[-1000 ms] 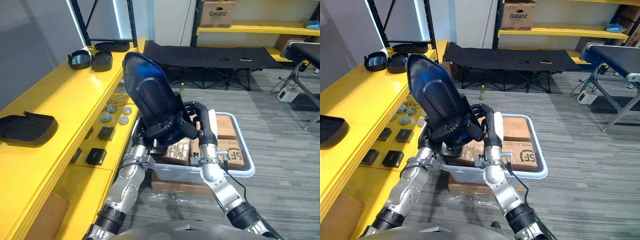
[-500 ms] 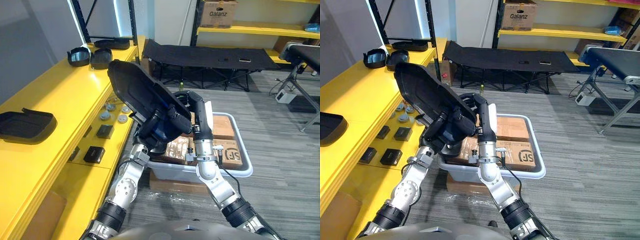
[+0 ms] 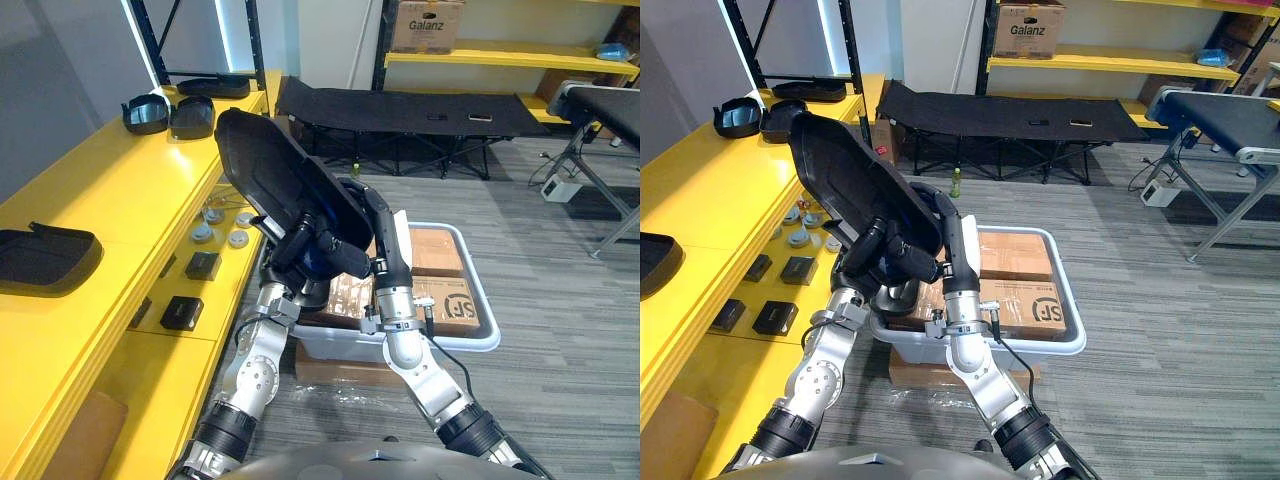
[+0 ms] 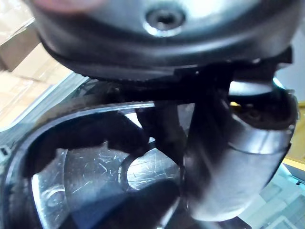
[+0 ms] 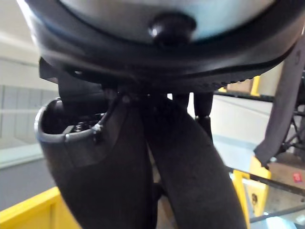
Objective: Walk over and take three plastic housings, then place them on the shelf
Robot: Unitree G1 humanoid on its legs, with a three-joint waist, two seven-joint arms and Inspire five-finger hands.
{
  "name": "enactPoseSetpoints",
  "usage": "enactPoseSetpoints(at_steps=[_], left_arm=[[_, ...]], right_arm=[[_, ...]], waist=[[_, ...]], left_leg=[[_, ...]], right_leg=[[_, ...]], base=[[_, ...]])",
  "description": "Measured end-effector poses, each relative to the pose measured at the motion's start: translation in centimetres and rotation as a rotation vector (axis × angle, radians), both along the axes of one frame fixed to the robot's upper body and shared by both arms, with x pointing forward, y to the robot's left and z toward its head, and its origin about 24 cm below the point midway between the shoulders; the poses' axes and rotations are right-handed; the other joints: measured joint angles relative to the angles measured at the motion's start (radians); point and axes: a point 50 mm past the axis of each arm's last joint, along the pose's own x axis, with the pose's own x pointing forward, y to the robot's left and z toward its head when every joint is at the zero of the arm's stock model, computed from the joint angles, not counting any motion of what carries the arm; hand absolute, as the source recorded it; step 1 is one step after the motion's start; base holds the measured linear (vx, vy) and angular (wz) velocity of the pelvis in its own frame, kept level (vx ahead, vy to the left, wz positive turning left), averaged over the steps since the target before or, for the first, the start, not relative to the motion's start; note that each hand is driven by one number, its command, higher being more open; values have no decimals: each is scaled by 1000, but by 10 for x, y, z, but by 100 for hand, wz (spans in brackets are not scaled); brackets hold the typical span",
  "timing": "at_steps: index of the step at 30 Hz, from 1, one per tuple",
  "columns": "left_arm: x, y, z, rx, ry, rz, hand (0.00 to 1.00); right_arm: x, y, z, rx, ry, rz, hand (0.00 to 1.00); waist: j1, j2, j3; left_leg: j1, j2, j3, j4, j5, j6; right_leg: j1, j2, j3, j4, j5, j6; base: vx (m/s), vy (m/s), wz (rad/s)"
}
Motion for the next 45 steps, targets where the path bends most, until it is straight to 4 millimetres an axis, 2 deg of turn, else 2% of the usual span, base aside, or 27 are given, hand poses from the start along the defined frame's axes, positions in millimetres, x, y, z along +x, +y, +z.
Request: enactPoseSetpoints(at_steps=[4, 10, 14, 19, 23, 26, 31, 33, 35, 38, 40, 43, 45], left_arm=[[2, 15, 11, 153, -13, 184, 0], [0, 40, 18, 342, -2, 444, 0], [-4, 58, 31, 501, -25, 640, 0], [-8, 62, 42, 675, -62, 779, 0], [-9, 70, 38, 798, -6, 835, 0], [-13, 79, 33, 823, 34, 865, 0], [-33, 102, 26, 821, 64, 939, 0], [-46, 106, 32, 791, 22, 939, 0], [-59, 108, 46, 789, -76, 937, 0], [-69, 108, 66, 797, -198, 917, 0], [-80, 111, 76, 827, -258, 915, 0], [-87, 117, 76, 881, -244, 934, 0], [-97, 128, 71, 933, -194, 969, 0]], right_arm=[[-6, 3, -10, -14, 67, 16, 100], [-5, 3, -13, -12, 98, -1, 100], [-4, -1, -15, -13, 118, -31, 100], [-3, -3, -15, 20, 131, -50, 100], [-2, -5, -15, 45, 151, -29, 100], [-3, -16, -11, 127, 156, -38, 100], [-5, -46, -6, 201, 139, -64, 100], [-4, -56, -6, 207, 154, -41, 100], [-5, -65, -10, 298, 197, -8, 100], [-4, -70, -17, 425, 285, 28, 100], [-5, -67, -20, 430, 313, 69, 100], [-4, -65, -19, 419, 319, 101, 100], [-2, -60, -17, 414, 317, 128, 100]], waist=[[1, -1, 6], [5, 0, 8], [6, -1, 17], [18, 2, 29], [18, 6, 32], [19, 9, 36], [19, 17, 41], [21, 20, 43], [29, 25, 47], [48, 36, 54], [59, 43, 60], [83, 52, 61], [107, 52, 63]], left_leg=[[-1, 2, -2, 0, -3, -1], [-1, 3, -3, 0, -6, 0], [-1, 2, -7, 6, -8, -1], [-2, 2, -9, 16, -15, -1], [-3, 2, -10, 16, -16, -1], [-4, 2, -10, 16, -21, 0], [-4, 2, -9, 15, -24, 0], [-5, 2, -9, 16, -26, 0], [-9, 1, -21, 16, -27, 0], [-11, -1, -45, 20, -27, 1], [-29, -2, -74, 32, -28, 3], [-41, -2, -94, 36, -30, 7], [-57, -4, -125, 38, -25, 9]], right_leg=[[1, 1, -4, 0, -2, -1], [2, 2, -5, 0, -2, -2], [5, 2, -6, 0, 0, 1], [8, 2, -7, 0, 0, 2], [8, 2, -7, 0, 0, 3], [7, 2, -7, 0, 0, 3], [6, 2, -6, 0, -3, 3], [6, 2, -7, 0, -4, 4], [13, 1, -20, 0, -7, 6], [29, -2, -46, 0, -14, 10], [39, -3, -73, 0, -19, 12], [45, -3, -94, 0, -21, 11], [51, -3, -123, 0, -24, 11]], base=[[-1, 0, 1], [0, 0, 0], [0, 0, 0], [0, 0, 0], [0, 0, 0], [0, 0, 0], [0, 0, 0], [5, 9, 2], [13, 16, 14], [-4, 9, 23], [-15, 6, 37], [-12, 5, 24], [-20, 7, 38]])
